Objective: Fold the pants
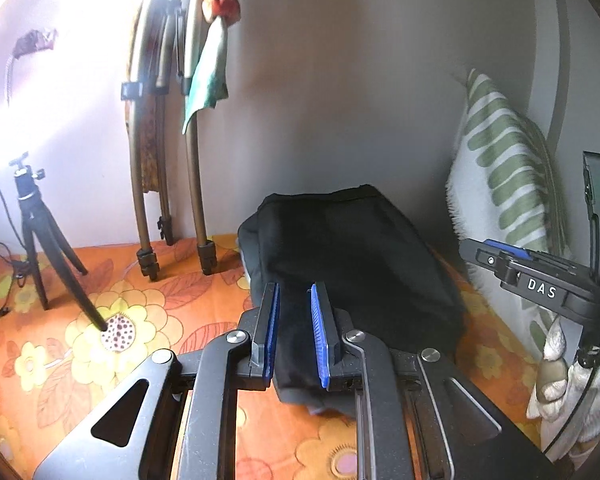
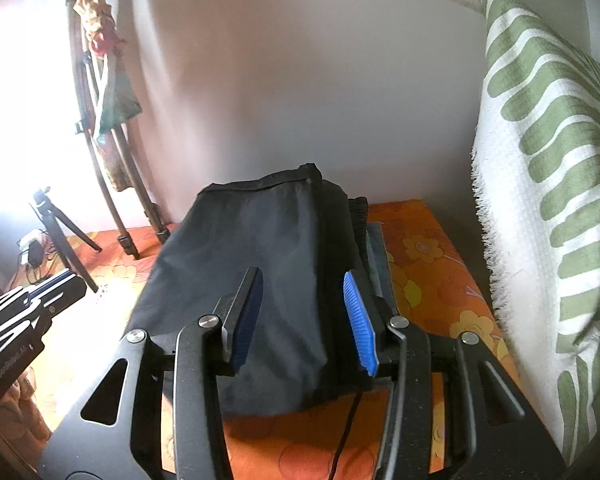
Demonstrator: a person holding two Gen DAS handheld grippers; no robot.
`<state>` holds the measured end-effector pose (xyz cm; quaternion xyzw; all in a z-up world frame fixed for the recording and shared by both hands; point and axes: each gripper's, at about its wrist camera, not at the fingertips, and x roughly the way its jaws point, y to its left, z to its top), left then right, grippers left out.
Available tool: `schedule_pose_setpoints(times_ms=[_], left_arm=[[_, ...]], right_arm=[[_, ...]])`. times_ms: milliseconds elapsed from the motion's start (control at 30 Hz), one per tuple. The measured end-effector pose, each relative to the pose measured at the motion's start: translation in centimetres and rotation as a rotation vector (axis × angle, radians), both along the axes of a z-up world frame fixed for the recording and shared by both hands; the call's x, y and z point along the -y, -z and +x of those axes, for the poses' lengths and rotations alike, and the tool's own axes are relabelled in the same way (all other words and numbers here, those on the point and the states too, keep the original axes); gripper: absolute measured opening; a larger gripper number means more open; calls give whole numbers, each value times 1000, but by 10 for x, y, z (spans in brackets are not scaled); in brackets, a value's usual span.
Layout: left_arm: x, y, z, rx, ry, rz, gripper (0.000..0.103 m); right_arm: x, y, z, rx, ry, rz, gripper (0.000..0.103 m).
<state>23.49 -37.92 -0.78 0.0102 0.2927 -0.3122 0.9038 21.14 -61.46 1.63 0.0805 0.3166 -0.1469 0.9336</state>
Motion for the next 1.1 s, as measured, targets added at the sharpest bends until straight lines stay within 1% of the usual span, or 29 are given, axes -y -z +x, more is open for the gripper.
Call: schedule_pose_setpoints(times_ms=[67,133,233,300,367,467,500,567,600,700,733,800,867,967,1033,1067,1100], left_arm=[[-4,-6,-9,2,4,-5,14],[-10,-11,-18,2,5,-12,14],[-17,-17,-32,0,12,-21,15],[-24,-20,-42,-4,20,-25,18],[-30,-23,-51,-8,28,-30,25],[-42,-26,-67,-10,37,-37,27],[-46,-27,-72,-16,40,-45,29],[-53,-28,-79,-21,43,-55,45],[-56,-29,-84,-19,43,-58,46],[-63,-33,-99,-17,61,-63,46],[-66,-35,-104,-18,71,-66,46],[-70,-37,-113,-21,88,-66,50],[-75,-40,-124,-19,104,-69,56],[-82,-41,-137,-11,124,-58,61],[-89,-41,-147,-14,141,-73,65],[-93,-40,-151,-11,138,-75,68],[-97,-39,-156,-2,131,-71,70]], right_arm=[[-5,-7,-9,4,-2,-2,44],[-12,-13,-18,5,-9,-7,51],[-24,-20,-34,1,-19,-24,52],[-30,-23,-42,-2,-20,-30,52],[-36,-26,-51,-7,-19,-36,53],[-49,-32,-66,-12,-23,-47,55],[-54,-34,-70,-16,-30,-53,59],[-67,-38,-81,-18,-49,-71,64],[-74,-40,-89,-14,-54,-79,68],[-88,-43,-104,-11,-67,-83,71],[-93,-44,-111,-4,-65,-76,74],[-100,-45,-120,3,-69,-59,77],[-108,-46,-130,11,-61,-57,78],[-122,-48,-145,20,-55,-60,80],[-131,-49,-155,27,-48,-66,85],[-135,-50,-159,29,-47,-71,86],[-140,-50,-165,31,-46,-78,87]])
